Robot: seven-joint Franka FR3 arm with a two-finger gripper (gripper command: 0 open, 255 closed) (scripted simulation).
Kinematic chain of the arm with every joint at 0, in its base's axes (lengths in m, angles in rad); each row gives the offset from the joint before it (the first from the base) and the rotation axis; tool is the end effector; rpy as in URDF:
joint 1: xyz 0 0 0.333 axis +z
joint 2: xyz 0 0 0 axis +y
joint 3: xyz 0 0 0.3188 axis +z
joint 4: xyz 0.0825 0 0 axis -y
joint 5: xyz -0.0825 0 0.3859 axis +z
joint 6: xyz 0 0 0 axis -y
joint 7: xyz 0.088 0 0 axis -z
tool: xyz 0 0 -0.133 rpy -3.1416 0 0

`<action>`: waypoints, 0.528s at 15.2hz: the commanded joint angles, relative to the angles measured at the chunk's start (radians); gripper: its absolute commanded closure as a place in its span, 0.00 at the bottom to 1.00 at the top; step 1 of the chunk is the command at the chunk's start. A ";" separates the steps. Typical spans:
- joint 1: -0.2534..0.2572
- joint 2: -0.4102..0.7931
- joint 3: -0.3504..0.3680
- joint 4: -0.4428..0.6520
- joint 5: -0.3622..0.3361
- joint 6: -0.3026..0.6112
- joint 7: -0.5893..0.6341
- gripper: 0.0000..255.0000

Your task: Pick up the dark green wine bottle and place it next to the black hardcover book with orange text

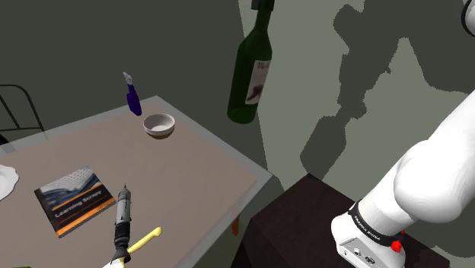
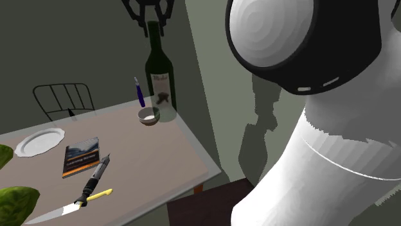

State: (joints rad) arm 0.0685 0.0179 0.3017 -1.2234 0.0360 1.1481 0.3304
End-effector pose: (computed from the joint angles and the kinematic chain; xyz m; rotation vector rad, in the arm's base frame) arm 0.4663 0.1848 0.7131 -3.1318 -0.0834 0.1569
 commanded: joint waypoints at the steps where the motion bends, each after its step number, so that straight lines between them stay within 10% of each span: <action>1: 0.008 0.020 0.008 0.014 -0.005 0.006 0.014 1.00; 8: 0.063 0.102 0.050 -0.071 -0.029 0.172 0.101 1.00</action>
State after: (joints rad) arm 0.1220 0.1069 0.3455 -1.2833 0.0115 1.2931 0.4167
